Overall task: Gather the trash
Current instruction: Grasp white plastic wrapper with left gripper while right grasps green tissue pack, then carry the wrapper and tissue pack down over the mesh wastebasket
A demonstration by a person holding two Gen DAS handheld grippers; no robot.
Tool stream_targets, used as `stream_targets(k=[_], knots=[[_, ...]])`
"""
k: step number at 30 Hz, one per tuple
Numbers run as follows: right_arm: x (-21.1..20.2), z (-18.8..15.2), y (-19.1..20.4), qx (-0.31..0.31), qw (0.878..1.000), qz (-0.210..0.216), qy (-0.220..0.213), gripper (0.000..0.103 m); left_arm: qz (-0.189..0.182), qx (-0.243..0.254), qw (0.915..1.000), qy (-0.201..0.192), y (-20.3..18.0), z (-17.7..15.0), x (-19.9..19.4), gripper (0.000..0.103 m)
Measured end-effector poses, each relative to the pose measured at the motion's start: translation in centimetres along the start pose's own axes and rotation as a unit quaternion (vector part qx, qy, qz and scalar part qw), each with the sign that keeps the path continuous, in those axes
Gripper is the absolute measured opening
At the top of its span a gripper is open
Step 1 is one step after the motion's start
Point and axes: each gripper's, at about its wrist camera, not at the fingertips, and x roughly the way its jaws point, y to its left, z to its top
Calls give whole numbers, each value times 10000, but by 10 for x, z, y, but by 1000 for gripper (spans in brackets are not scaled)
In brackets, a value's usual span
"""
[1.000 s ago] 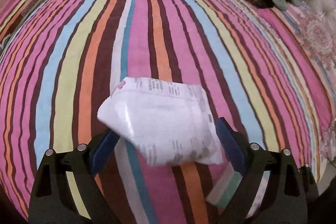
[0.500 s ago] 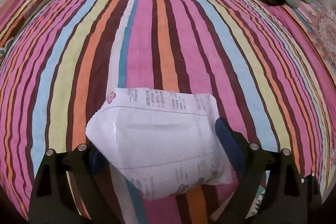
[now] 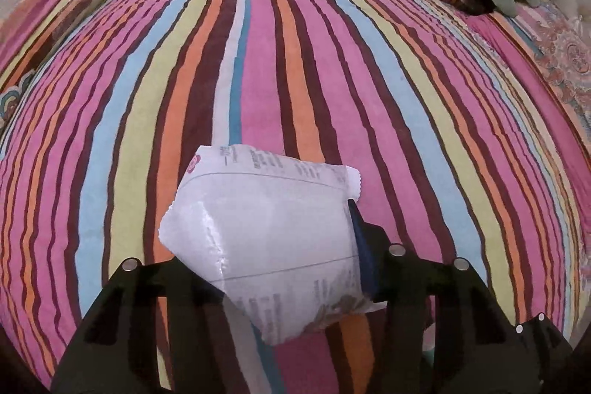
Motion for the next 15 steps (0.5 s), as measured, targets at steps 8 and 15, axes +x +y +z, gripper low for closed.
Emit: stream_targets(k=[8, 15], knots=[[-23, -6, 1, 266, 9996, -24, 59, 49, 3, 63, 9999, -106, 0, -21, -40, 51], [-52, -24, 1, 559, 9984, 43, 90, 49, 76, 54, 9998, -186, 7, -58, -82, 51]])
